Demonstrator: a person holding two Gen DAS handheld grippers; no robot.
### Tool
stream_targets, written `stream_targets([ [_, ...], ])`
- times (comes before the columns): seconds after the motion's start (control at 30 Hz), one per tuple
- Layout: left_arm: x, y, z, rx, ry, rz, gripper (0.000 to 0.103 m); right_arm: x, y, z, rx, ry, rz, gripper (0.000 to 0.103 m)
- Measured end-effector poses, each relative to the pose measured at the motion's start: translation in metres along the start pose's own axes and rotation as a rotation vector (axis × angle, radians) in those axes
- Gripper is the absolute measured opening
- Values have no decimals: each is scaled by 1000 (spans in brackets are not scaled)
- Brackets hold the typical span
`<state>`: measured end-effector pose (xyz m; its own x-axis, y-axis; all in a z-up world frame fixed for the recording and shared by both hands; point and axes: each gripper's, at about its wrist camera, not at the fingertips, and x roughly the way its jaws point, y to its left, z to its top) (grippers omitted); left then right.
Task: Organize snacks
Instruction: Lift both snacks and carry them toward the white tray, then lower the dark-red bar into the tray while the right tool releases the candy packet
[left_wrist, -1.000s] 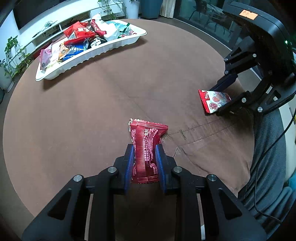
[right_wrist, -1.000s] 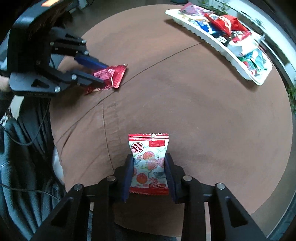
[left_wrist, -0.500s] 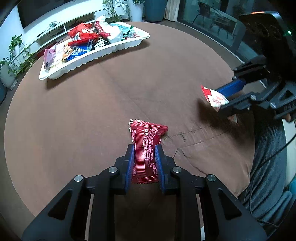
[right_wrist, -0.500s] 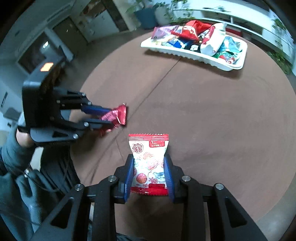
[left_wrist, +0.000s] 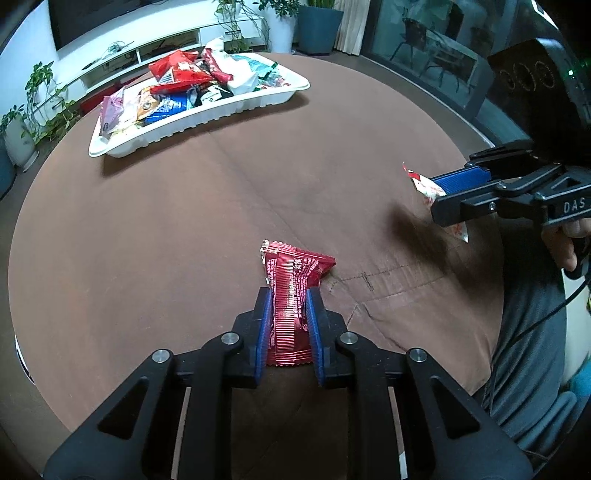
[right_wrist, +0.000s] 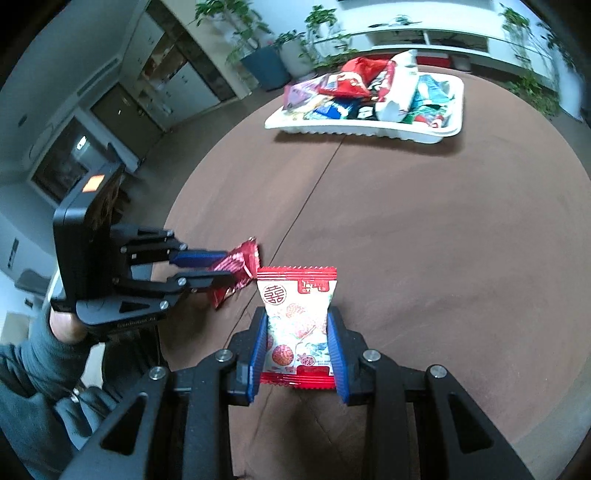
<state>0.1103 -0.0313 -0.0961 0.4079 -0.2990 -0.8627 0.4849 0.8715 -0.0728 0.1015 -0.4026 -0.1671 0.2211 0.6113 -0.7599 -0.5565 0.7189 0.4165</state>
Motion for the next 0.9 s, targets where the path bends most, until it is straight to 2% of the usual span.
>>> stream_targets([
  [0.33, -16, 13, 3, -42, -47, -15, 17, -7, -14, 4, 97, -67, 13, 33],
  [0.53, -39, 50, 36, -126, -115, -35, 17, -18, -29, 20, 187, -145, -3, 33],
  [0.7, -59, 96, 79, -182, -198, -16, 17, -24, -43, 57, 245, -205, -46, 33],
  [0.9, -46, 162, 142, -272, -250, 25, 17, -16, -56, 129, 275, -253, -97, 33],
])
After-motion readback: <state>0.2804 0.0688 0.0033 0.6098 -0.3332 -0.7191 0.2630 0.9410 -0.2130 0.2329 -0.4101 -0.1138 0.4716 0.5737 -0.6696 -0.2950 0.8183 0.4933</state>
